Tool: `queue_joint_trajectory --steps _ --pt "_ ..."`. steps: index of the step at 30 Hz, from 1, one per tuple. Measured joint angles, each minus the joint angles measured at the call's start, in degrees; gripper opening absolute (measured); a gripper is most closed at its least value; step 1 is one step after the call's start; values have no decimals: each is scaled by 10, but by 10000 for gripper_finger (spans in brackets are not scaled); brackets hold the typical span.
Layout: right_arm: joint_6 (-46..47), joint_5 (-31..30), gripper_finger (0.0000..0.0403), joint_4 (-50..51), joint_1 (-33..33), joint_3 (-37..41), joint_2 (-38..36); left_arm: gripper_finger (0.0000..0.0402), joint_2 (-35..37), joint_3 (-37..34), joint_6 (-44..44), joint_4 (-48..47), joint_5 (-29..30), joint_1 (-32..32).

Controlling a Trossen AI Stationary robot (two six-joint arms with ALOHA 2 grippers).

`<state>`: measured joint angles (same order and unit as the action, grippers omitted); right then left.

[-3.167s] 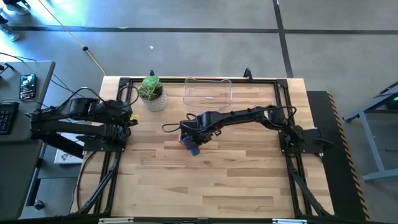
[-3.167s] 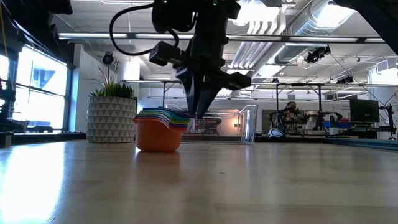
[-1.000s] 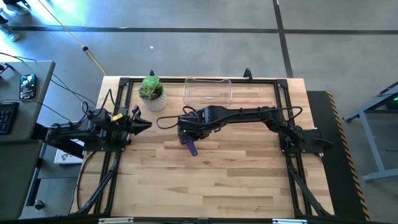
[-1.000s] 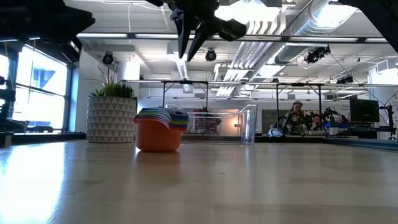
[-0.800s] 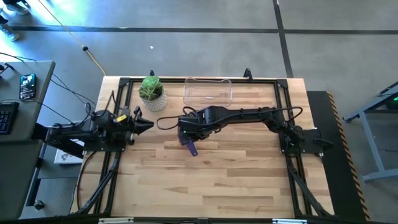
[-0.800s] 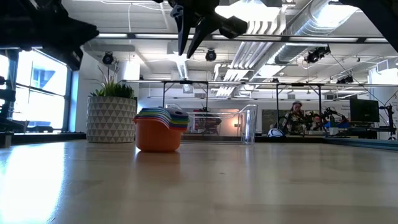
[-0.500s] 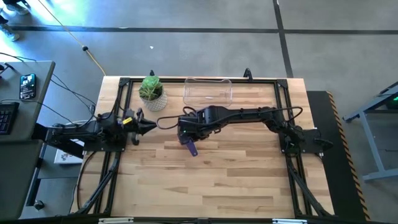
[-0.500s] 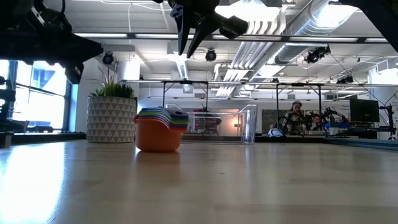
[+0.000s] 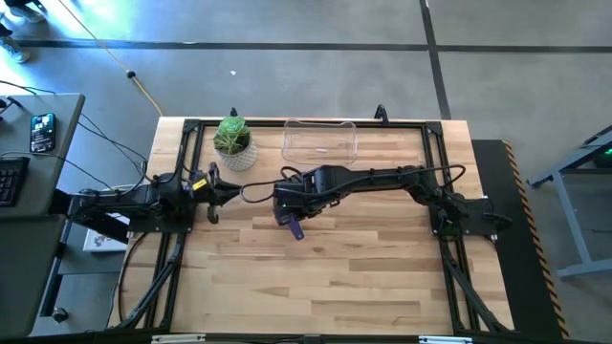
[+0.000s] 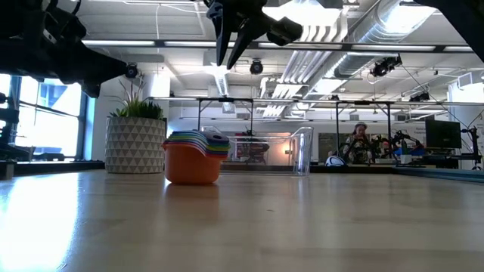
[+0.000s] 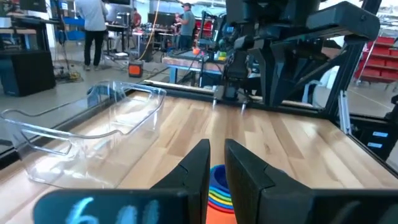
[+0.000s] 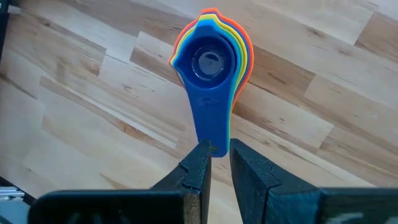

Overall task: Nest measuring cups in basket
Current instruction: Put the nested measuring cups into the transparent bin

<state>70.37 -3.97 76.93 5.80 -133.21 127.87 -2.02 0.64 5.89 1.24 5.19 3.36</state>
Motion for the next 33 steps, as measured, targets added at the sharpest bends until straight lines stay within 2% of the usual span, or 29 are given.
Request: queue_joint_trajectory --steps 20,33 --pt "-127 16 51 -48 -6 0 0 37 -1 0 -1 0 -1 0" --pt "-220 -1 52 -56 -6 1 0 37 -1 0 -1 0 -1 0"
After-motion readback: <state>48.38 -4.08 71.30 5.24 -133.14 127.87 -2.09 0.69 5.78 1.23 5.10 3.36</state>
